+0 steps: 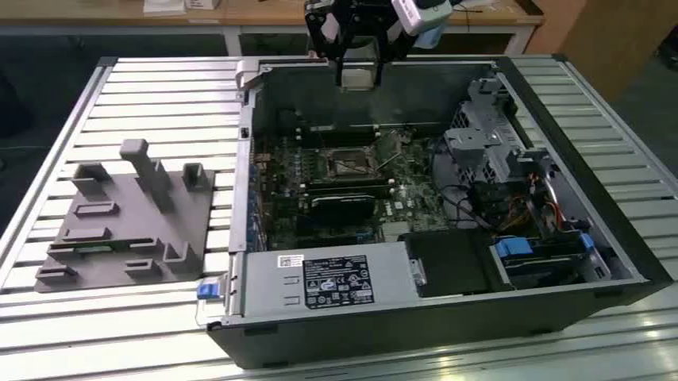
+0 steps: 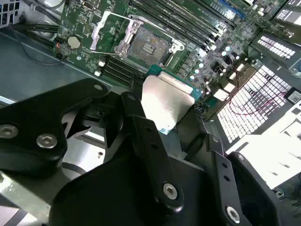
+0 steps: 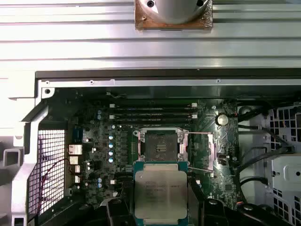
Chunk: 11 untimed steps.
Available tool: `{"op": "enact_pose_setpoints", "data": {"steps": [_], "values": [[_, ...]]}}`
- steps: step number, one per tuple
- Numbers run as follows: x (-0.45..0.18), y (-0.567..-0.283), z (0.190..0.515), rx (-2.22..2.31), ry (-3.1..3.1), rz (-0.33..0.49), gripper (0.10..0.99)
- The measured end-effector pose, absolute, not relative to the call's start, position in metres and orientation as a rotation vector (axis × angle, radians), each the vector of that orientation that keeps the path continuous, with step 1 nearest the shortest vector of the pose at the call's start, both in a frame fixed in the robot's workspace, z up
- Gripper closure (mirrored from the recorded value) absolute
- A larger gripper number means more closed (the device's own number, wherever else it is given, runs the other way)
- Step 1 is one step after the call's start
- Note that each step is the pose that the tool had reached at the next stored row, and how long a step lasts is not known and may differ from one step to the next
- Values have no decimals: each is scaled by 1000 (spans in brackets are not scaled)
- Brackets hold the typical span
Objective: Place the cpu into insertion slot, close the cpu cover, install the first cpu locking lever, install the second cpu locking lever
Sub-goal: 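Place the cpu into insertion slot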
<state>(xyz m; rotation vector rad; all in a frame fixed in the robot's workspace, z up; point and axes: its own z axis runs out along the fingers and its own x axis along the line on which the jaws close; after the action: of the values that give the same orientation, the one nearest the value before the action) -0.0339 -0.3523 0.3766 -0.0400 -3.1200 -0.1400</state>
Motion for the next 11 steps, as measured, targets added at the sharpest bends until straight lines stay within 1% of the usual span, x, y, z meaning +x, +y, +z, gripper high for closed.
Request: {"op": "enact_pose_setpoints", "data": {"steps": [11], "values": [[-34, -352, 377, -40, -3120, -140, 545]]}}
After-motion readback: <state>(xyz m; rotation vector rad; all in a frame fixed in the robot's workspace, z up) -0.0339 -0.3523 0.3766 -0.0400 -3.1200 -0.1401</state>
